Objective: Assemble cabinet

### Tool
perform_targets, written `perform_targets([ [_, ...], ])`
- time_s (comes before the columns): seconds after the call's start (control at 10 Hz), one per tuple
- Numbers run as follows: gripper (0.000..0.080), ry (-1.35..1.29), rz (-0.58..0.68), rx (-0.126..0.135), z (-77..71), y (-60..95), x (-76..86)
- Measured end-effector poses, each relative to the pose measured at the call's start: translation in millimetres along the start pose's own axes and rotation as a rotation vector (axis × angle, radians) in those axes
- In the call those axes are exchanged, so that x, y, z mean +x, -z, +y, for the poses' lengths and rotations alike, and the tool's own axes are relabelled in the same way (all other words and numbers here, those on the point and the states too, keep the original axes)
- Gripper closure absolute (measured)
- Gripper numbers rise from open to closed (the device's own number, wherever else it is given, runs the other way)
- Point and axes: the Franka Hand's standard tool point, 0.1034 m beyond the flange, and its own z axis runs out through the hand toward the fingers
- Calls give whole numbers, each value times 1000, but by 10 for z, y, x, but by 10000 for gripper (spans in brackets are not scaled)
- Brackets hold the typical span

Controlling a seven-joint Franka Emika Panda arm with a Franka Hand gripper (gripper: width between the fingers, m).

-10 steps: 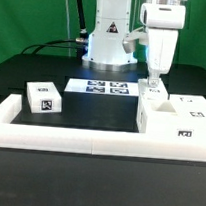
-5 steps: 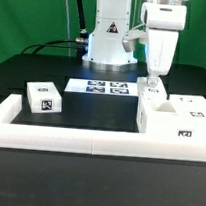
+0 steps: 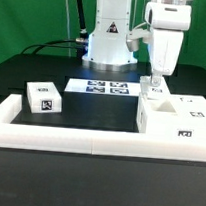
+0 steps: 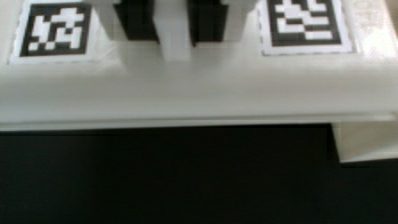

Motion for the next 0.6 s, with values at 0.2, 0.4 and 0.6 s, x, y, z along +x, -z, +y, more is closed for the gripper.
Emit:
perform_targets([
  [0.2, 729, -1, 0, 2, -6, -12, -4],
  [0.4, 729, -1, -9, 12, 4, 16, -21],
  [0.6, 729, -3, -20, 26, 31, 51, -43],
])
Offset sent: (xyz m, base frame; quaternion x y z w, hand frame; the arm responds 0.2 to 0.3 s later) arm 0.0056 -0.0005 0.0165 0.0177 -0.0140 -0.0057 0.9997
